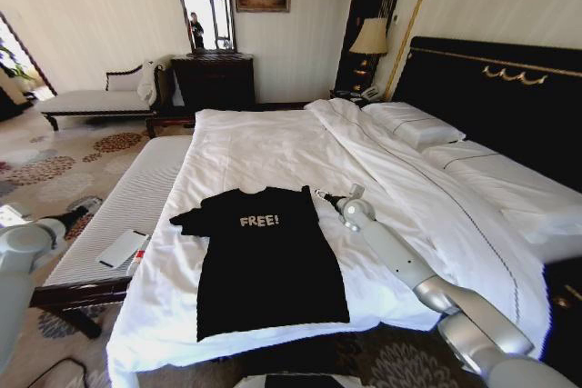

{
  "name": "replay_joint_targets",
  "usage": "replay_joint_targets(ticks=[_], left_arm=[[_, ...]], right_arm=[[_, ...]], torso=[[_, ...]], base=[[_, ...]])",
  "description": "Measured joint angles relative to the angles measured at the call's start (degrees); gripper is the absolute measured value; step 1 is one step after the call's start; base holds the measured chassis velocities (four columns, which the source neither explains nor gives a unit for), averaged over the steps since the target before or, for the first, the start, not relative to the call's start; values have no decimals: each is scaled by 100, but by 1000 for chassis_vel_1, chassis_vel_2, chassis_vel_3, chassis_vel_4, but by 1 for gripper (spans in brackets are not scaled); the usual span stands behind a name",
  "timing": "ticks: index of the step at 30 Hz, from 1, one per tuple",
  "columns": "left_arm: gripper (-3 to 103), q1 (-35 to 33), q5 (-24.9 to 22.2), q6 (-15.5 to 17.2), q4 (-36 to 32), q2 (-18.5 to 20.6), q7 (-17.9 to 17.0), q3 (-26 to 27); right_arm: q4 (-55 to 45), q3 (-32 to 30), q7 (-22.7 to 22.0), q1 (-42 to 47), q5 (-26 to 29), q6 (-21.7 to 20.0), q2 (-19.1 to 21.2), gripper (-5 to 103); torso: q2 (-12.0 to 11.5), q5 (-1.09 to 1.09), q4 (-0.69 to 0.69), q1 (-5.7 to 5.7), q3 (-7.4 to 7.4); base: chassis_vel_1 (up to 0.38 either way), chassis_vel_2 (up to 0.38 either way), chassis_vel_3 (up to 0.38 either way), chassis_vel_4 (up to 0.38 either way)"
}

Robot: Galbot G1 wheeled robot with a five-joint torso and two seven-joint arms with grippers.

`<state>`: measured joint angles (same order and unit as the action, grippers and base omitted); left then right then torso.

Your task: Fold the clothes on the bed.

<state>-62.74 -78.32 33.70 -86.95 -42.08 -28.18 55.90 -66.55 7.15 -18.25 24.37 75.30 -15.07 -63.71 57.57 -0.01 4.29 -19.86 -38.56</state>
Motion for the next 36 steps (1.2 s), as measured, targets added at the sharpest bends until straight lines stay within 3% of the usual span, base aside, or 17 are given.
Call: replay_joint_targets(ticks=[4, 11, 13, 17, 19, 21, 25, 27, 31, 33, 36], left_arm=[[100, 56, -60, -84, 212, -12, -125, 75], [100, 73, -79, -83, 225, -53, -130, 85], [100, 87, -79, -78, 230, -75, -131, 85], [100, 75, -78, -73, 217, -113, -131, 90], [100, 63, -66, -70, 215, -136, -129, 92], [100, 57, -59, -69, 216, -144, -128, 92], [100, 58, -40, -68, 243, -150, -118, 87], [100, 63, -40, -68, 249, -150, -114, 79], [100, 99, -27, -68, 274, -167, -107, 46], [100, 105, -18, -68, 281, -175, -105, 39], [100, 125, 19, -68, 308, -210, -95, 17]], right_arm=[[79, 161, 307, -79, -186, 285, -92, 100], [104, 290, 327, -136, -260, 314, -148, 101], [150, 414, 327, -161, -371, 317, -185, 89], [222, 517, 268, -166, -563, 262, -253, 78], [249, 547, 239, -166, -609, 235, -285, 66], [259, 556, 238, -165, -620, 231, -298, 66], [274, 586, 241, -180, -737, 239, -316, 44], [272, 595, 241, -182, -769, 250, -309, 44], [115, 611, 230, -163, -806, 287, -206, 22], [71, 614, 228, -154, -806, 290, -182, 22], [-68, 668, 224, -132, -816, 310, -127, 5]], torso=[[0, 0, 2, 0, 0], [0, 0, 3, 0, 0], [0, 0, 2, 0, 0], [0, 0, 3, 0, 0], [0, 0, 3, 0, 0], [0, 0, 3, 0, 0], [0, 0, 2, 0, 0], [0, 1, 2, 0, 0], [0, 1, 3, 0, 0], [0, 1, 3, 0, 0], [0, 1, 3, 0, 0]], base=[[0, 0, 0, 0], [0, 0, 0, 0], [0, 0, 0, 0], [0, 0, 0, 0], [0, 0, 0, 0], [0, 0, 0, 0], [0, 0, 0, 0], [0, 0, 0, 0], [0, 0, 0, 0], [0, 0, 0, 0], [0, 0, 0, 0]])
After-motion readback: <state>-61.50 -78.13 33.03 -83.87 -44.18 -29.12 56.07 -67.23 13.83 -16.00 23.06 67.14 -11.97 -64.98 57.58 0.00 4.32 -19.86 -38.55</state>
